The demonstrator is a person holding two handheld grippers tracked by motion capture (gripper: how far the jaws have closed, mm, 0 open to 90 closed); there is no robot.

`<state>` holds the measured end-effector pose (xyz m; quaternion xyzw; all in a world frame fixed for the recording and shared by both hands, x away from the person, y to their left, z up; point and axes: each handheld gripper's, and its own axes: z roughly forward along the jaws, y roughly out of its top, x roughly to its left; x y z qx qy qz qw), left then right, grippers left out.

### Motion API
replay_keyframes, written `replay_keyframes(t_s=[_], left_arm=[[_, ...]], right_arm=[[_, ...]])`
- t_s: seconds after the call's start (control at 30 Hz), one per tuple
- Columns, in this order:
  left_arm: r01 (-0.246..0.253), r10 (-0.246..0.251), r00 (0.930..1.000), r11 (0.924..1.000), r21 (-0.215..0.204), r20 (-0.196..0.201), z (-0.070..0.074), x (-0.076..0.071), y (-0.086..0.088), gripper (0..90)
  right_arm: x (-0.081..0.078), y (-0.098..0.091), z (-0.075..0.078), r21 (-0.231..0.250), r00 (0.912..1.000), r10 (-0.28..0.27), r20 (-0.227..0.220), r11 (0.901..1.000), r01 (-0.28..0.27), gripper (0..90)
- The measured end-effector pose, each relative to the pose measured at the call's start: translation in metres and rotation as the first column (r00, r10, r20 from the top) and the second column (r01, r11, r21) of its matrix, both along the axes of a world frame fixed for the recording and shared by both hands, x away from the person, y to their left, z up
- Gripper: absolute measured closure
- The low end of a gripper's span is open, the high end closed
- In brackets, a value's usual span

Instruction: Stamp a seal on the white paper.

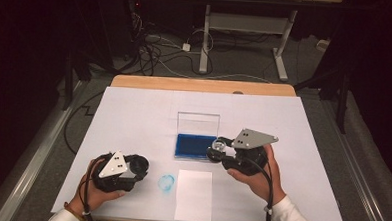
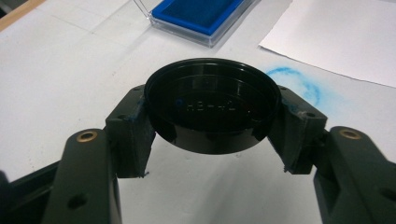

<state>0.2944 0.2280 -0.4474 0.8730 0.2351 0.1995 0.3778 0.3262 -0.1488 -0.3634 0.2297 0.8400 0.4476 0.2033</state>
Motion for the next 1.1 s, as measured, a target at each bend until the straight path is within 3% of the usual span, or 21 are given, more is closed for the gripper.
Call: replay_keyframes(t_s=[0.23, 0.63, 1.1], left_arm=[[0.011, -0.011, 0.9999, 0.9998, 0.016, -0.003, -0.002, 0.001, -0.002, 36.7], [0.017, -0.017, 0.9999, 0.9996, 0.022, 0.003, -0.001, -0.005, -0.006, 36.7], [0.014, -0.014, 0.9999, 0.9997, 0.021, -0.007, -0.003, -0.003, -0.006, 36.7]], right_arm=[[-0.014, 0.010, -0.001, 0.006, 0.9981, 0.060, -0.012, 0.9982, -0.060, 57.1], [-0.026, 0.025, -0.008, -0.013, 0.9926, 0.119, -0.025, 0.9928, -0.119, 57.1], [-0.031, 0.031, -0.017, -0.018, 0.9907, 0.131, -0.038, 0.9911, -0.132, 57.1]])
